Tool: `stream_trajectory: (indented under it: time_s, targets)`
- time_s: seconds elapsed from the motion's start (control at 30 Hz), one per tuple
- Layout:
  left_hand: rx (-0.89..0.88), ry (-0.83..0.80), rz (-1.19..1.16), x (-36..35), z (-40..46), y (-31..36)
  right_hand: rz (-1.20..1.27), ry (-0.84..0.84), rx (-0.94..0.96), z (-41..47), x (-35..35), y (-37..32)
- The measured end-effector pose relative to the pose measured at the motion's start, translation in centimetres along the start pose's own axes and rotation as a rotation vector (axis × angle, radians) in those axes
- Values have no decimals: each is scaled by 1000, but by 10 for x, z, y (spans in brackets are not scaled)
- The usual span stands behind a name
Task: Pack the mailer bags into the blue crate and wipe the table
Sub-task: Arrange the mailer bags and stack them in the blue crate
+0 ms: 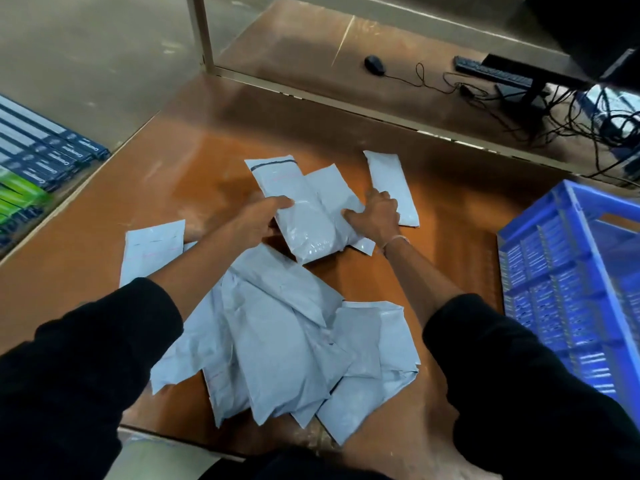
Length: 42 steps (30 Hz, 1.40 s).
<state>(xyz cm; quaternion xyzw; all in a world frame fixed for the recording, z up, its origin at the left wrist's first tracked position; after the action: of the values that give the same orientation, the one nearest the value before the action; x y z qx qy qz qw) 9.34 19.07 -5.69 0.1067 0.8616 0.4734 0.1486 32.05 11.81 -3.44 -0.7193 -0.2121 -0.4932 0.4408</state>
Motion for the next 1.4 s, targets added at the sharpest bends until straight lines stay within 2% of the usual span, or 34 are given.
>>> stream_trajectory:
  time_s: [0.07, 0.2, 0.3, 0.37, 0.43, 0.5, 0.63, 0.8, 1.1, 1.27, 1.33, 1.4]
  targets:
    - [5, -37, 45, 0, -3, 1, -1, -54, -1, 1, -10, -3]
    - [4, -52, 152, 0, -4, 0, 80, 8, -7, 2, -9, -4]
    - [-11, -49, 168, -3, -4, 1, 324, 65, -12, 7, 7, 2]
    - [-28, -63, 168, -7, -4, 2, 582, 79, -19, 1, 21, 7]
    - [-32, -58, 144, -11, -5, 3, 809, -6, 29, -12, 32, 3]
    - [-18, -43, 120, -18, -6, 4, 891, -107, 91, -26, 37, -2]
    - [-77, -55, 89, -38, -16, 10, 898, -115, 62, -37, 39, 3]
    - [-96, -88, -148, -61, -19, 12, 743, -51, 35, -53, 40, 13]
    - [-224, -322, -55, -104, -42, 15, 753, 51, 99, -87, 63, 29]
    - [-215, -352, -56, -124, -49, 8, 709, 100, 85, -98, 80, 50]
    - [-213, -338, -83, -133, -53, 6, 726, 75, 48, -102, 87, 60]
    - [-202, -321, -147, -143, -57, 3, 771, -19, -56, -109, 93, 72]
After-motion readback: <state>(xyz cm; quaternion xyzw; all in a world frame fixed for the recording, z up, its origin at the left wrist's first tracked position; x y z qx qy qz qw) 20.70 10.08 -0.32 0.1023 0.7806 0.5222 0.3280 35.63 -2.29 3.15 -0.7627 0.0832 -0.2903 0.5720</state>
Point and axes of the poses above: each hand's wrist, its own z-axis towards the middle knuckle, its own x-axis out of the back of the hand, y = z × x, the point moved 5 cm from there along z, towards the middle knuckle, and after that the axes turned 2 degrees about -y, right-handed, at the moved point
